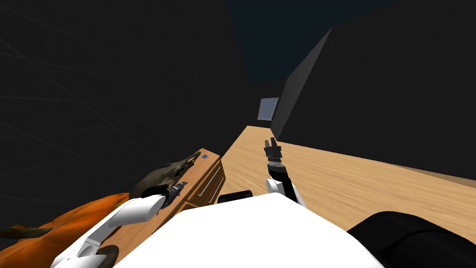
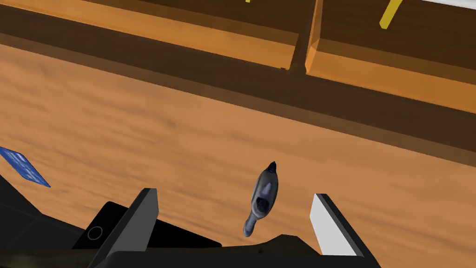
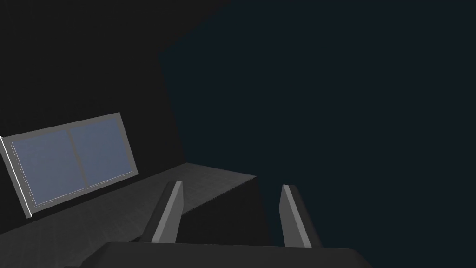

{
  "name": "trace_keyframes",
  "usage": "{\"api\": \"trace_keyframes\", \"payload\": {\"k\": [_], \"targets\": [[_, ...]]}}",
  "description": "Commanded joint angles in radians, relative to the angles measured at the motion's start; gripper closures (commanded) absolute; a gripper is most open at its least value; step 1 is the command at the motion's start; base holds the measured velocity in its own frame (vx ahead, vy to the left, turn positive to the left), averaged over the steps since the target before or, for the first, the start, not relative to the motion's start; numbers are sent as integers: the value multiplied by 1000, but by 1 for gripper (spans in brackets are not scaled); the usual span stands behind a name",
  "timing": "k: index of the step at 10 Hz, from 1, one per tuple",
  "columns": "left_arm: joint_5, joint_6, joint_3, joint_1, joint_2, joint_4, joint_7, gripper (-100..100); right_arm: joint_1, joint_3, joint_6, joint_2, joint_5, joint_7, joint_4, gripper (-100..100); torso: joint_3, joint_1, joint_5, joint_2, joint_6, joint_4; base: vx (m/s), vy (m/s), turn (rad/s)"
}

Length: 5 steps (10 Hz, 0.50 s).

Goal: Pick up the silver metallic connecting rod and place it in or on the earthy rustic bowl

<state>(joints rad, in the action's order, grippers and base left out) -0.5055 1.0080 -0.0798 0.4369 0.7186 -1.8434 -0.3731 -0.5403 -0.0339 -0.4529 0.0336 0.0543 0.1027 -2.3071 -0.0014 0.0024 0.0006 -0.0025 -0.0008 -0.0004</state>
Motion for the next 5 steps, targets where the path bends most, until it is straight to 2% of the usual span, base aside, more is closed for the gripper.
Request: {"api": "trace_keyframes", "payload": {"k": [1,2,4,5], "targets": [[-27,50,-3,-7,19,17,-22,-100,0,0,0,0,0,0,0,0,0,0,0,0,0,0,27,49,-184],[-27,67,-3,-7,19,17,-22,-100,0,0,0,0,0,0,0,0,0,1,0,0,0,0,18,42,-55],[-56,128,-6,-17,42,35,-45,-100,0,0,0,0,0,0,0,0,0,0,0,0,0,0,17,45,-106],[-56,137,-6,-17,42,35,-45,-100,0,0,0,0,0,0,0,0,0,1,0,0,0,0,17,40,-55]]}}
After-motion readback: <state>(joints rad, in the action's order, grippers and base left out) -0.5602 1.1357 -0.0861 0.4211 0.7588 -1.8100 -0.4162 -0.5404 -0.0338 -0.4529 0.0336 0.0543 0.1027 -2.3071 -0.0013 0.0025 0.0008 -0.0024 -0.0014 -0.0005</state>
